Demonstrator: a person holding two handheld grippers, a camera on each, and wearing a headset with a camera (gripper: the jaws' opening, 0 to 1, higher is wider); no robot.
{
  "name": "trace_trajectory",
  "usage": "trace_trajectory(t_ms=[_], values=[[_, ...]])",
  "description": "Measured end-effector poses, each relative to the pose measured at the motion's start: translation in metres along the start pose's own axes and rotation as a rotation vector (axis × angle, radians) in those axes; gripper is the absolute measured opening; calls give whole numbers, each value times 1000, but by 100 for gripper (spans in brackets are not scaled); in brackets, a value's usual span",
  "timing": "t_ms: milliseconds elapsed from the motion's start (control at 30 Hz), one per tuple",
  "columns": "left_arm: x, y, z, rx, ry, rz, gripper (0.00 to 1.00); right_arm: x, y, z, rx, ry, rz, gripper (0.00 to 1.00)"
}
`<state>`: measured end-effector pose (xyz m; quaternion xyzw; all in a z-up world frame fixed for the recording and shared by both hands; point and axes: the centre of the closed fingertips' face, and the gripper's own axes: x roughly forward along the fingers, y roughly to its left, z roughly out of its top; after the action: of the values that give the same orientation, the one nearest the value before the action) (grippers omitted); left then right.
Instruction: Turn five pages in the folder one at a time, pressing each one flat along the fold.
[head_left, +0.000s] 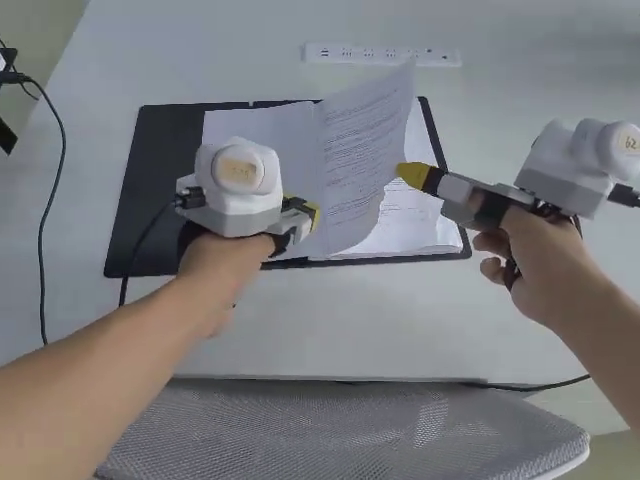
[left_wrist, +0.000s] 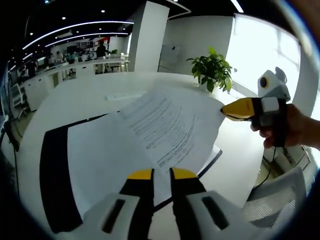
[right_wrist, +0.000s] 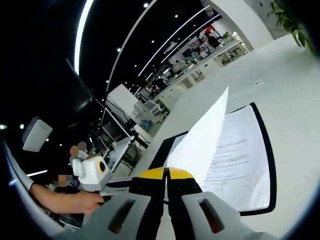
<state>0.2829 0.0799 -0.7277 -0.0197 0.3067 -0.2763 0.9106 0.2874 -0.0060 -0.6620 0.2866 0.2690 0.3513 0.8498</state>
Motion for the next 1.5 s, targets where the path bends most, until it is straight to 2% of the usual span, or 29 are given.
trace_trajectory(t_ms=[267, 567, 833, 1033, 1200, 1500], values=[[-43, 24, 0, -31, -40, 34, 13, 25, 36, -4, -48, 32, 58, 0], [-88, 36, 11, -35, -84, 46, 18, 49, 61, -19, -78, 75, 94, 0], [-116, 46, 14, -24, -92, 66, 21, 69, 77, -35, -94, 114, 108, 0], [-136, 56, 13, -37, -106, 80, 20, 85, 87, -47, -105, 147, 118, 0], [-149, 67, 9, -52, -114, 102, 20, 101, 88, -62, -103, 185, 116, 0], [-166, 83, -7, -82, -111, 132, 19, 126, 90, -91, -92, 252, 109, 0]])
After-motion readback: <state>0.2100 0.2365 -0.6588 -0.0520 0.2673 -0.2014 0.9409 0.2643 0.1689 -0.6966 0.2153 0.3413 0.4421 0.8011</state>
